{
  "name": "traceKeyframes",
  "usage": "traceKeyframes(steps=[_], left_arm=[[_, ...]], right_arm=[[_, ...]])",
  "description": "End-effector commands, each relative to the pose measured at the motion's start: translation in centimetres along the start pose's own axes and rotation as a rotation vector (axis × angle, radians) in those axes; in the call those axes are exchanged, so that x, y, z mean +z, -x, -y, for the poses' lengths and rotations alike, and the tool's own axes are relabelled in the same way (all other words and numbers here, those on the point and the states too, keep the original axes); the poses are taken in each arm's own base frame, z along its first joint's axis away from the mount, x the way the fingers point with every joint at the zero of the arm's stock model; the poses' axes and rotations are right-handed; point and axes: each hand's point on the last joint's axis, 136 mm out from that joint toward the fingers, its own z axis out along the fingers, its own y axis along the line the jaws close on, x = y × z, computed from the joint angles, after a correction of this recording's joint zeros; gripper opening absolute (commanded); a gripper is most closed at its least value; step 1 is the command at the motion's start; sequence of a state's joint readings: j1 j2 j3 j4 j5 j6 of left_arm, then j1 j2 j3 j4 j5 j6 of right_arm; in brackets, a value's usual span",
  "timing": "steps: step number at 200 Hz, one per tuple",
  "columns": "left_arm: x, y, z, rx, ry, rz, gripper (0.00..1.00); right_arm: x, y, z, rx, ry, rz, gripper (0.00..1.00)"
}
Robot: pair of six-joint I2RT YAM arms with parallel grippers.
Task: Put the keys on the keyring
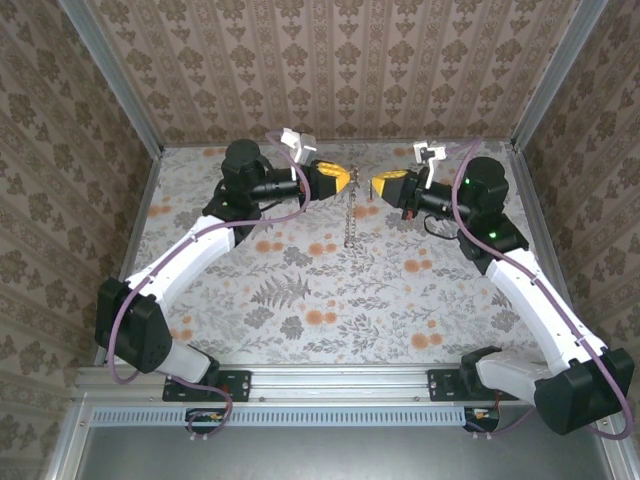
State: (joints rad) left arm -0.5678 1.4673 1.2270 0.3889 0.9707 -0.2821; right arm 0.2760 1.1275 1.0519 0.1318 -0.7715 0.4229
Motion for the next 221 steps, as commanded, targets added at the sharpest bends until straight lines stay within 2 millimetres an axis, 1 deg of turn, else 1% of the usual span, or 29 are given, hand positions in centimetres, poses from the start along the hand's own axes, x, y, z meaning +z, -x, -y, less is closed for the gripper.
traceKeyframes(steps=[1,57,113,176,221], left_arm=[[0.2,1.9,1.1,0.081,-0.038,0.031,0.0],[0.5,2.0,1.5,0.086,-0.047,0.031,0.0],[0.7,1.9,1.8,0.085,-0.055,0.029,0.0],[0.8,1.9,2.2,0.09,-0.065,0.029,0.0],[0.7,1.9,2.4,0.094,-0.074,0.028,0.0]], right_arm=[[0.2,0.8,-1.2,-0.024,0.038,0.013,0.0],[1.1,0.9,-2.1,-0.036,0.06,0.001,0.0],[1.5,1.0,-2.6,-0.052,0.066,-0.005,0.0],[2.0,1.1,-1.8,-0.049,0.038,-0.011,0.0],[2.3,0.6,-0.5,-0.049,-0.008,-0.02,0.0]])
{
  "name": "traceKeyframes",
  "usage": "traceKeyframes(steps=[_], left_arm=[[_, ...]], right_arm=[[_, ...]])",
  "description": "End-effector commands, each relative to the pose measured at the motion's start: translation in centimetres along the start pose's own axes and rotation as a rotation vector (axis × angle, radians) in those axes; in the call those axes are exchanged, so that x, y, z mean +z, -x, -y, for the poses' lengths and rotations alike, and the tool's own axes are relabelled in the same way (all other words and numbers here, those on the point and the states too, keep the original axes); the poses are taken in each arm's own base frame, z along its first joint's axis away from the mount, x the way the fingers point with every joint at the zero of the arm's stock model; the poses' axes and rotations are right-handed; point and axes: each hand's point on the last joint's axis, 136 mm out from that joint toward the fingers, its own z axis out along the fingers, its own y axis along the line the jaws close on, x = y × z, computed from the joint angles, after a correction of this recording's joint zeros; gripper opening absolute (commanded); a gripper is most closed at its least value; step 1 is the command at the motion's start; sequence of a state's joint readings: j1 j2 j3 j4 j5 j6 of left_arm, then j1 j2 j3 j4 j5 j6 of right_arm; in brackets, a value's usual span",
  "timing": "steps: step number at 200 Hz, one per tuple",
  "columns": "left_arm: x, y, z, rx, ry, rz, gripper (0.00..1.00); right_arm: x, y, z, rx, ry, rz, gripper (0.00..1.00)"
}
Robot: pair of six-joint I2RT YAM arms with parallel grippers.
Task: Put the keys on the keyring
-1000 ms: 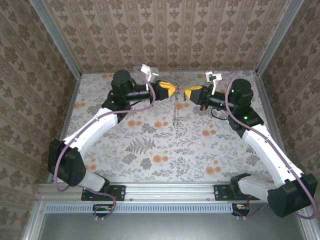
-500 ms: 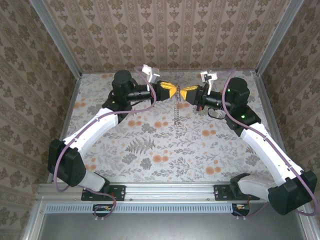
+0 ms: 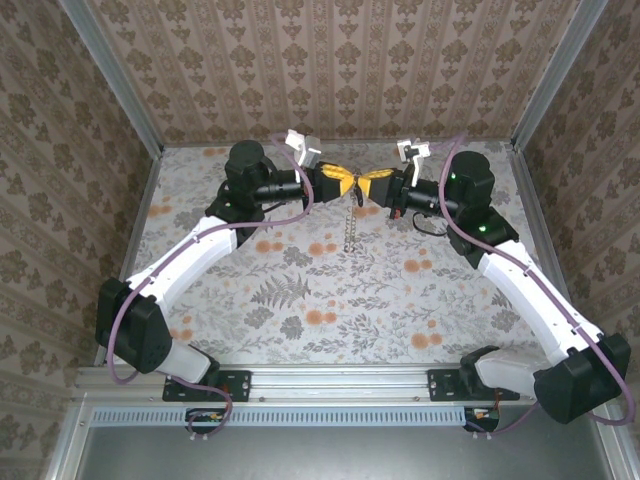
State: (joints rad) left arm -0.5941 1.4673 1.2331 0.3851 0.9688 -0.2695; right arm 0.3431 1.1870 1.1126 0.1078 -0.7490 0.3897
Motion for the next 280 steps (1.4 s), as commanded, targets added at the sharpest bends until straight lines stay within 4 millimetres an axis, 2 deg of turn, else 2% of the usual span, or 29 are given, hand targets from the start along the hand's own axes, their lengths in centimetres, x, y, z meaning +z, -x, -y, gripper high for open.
traceKeyframes(steps=[1,59,104,127,185,280], left_arm=[[0.0,1.9,1.4,0.08,-0.048,0.03,0.0],[0.0,2.0,1.6,0.088,-0.053,0.035,0.0],[0.0,2.1,1.5,0.091,-0.049,0.041,0.0],[0.0,2.2,1.4,0.093,-0.041,0.05,0.0],[0.0,2.8,1.2,0.096,-0.026,0.087,0.0],[0.3,3.1,0.8,0.087,-0.021,0.119,0.0]], right_arm=[[0.1,0.8,0.5,-0.03,-0.043,0.014,0.0],[-0.4,0.3,2.7,-0.004,-0.111,0.018,0.0],[-0.7,-0.2,3.4,0.018,-0.125,0.014,0.0],[-0.7,-0.6,3.4,0.03,-0.108,0.007,0.0],[0.3,-1.2,1.7,0.101,0.051,-0.017,0.0],[0.4,-1.2,1.0,0.137,0.101,-0.014,0.0]])
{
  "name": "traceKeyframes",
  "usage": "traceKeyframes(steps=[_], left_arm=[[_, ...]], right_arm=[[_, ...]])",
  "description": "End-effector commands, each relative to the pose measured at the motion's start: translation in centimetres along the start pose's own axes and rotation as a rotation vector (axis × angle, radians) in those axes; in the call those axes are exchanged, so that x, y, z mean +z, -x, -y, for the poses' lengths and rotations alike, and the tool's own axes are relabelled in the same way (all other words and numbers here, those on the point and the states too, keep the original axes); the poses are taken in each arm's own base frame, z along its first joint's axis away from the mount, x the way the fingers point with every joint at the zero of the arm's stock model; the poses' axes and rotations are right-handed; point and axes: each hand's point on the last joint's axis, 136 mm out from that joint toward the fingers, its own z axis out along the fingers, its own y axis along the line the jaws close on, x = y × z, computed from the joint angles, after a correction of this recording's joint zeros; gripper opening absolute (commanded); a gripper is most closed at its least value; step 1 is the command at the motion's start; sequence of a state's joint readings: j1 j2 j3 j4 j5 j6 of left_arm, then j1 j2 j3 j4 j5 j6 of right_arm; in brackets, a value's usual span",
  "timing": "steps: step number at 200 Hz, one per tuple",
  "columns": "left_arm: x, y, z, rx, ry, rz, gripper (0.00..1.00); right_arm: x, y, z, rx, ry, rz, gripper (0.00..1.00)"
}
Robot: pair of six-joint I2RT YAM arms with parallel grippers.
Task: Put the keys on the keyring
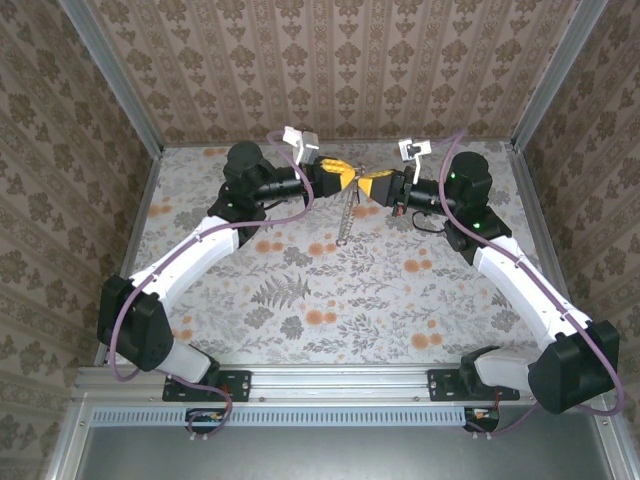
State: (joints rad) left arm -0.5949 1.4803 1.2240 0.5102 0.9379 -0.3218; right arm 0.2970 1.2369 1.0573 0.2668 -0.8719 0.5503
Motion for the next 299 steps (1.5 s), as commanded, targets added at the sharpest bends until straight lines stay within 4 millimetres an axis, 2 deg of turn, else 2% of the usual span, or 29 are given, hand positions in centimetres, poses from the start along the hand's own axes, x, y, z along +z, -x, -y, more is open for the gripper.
traceKeyframes(steps=[1,68,85,101,151,180,210,227,299], left_arm=[[0.2,1.8,1.1,0.054,-0.037,0.055,0.0],[0.3,2.0,0.8,0.053,-0.024,0.07,0.0],[0.3,1.9,0.7,0.05,-0.024,0.068,0.0],[0.4,1.8,0.6,0.049,-0.023,0.068,0.0],[0.4,1.7,0.5,0.045,-0.02,0.07,0.0],[0.5,1.6,0.2,0.03,-0.011,0.083,0.0],[0.5,1.7,-0.5,0.006,0.01,0.108,0.0],[0.4,1.8,-0.8,-0.012,0.015,0.127,0.0],[0.3,2.1,-2.1,-0.085,-0.008,0.203,0.0]], right_arm=[[0.1,-0.5,0.1,0.017,0.014,-0.014,0.0],[-0.1,-0.9,0.4,0.023,0.0,-0.024,0.0],[-0.5,-0.7,0.6,0.023,-0.017,-0.015,0.18],[-1.4,-0.1,0.8,0.016,-0.04,0.007,0.29],[-4.0,2.8,0.4,-0.028,-0.082,0.096,0.32],[-3.6,4.9,0.0,-0.028,-0.048,0.165,0.35],[-2.7,6.4,-0.2,-0.018,0.008,0.209,0.44],[-2.1,6.5,-0.3,-0.019,0.028,0.213,0.47],[-0.6,6.5,0.3,-0.01,0.05,0.215,0.46]])
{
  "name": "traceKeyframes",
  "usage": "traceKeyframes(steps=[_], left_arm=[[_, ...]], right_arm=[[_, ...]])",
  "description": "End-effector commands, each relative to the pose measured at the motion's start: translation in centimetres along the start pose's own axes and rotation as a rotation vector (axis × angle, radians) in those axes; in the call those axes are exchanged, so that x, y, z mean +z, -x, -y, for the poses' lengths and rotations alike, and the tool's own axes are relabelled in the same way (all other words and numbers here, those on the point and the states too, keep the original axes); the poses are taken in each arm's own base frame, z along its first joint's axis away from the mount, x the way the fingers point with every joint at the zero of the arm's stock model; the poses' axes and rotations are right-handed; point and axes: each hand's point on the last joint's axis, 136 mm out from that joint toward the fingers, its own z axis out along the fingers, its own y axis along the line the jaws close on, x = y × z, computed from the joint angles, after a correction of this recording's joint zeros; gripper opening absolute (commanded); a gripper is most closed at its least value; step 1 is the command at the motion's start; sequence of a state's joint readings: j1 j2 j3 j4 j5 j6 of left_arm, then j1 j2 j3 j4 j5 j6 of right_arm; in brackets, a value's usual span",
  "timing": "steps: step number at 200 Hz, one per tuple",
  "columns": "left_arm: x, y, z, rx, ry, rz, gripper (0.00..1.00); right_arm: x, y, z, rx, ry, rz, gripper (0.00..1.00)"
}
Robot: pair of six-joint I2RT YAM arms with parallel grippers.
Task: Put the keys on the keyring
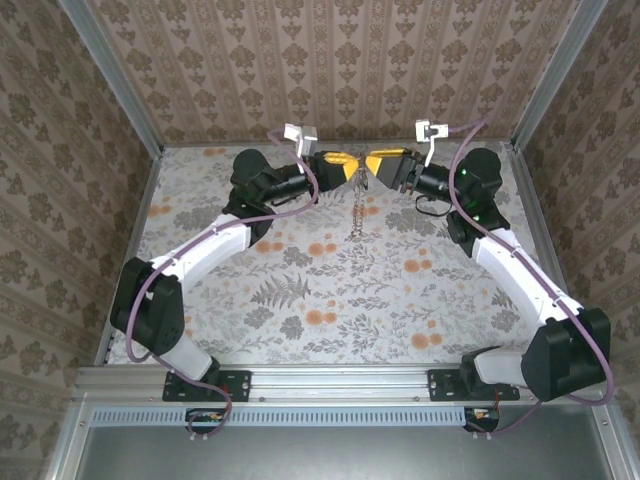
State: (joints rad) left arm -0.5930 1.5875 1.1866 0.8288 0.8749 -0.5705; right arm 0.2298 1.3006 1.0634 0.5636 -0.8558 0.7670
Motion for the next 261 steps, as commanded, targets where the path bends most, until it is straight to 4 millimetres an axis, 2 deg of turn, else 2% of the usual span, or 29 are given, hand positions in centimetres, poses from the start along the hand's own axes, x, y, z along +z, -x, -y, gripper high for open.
traceKeyframes(steps=[1,70,134,217,261], left_arm=[[-0.3,2.1,0.7,0.024,-0.031,0.078,0.0],[-0.3,2.2,0.5,0.009,-0.037,0.093,0.0],[-0.3,2.2,0.2,0.005,-0.036,0.095,0.0],[-0.2,2.2,0.2,0.003,-0.037,0.101,0.0],[-0.2,2.3,0.2,0.001,-0.037,0.103,0.0]], right_arm=[[0.5,1.6,-0.8,-0.037,0.03,0.045,0.46],[1.2,1.2,0.6,-0.014,0.022,0.041,0.44],[1.5,0.6,0.1,-0.014,0.063,0.015,0.36],[1.5,-0.7,-0.1,0.001,0.081,-0.021,0.36],[1.4,-1.1,-0.3,0.0,0.088,-0.03,0.4]])
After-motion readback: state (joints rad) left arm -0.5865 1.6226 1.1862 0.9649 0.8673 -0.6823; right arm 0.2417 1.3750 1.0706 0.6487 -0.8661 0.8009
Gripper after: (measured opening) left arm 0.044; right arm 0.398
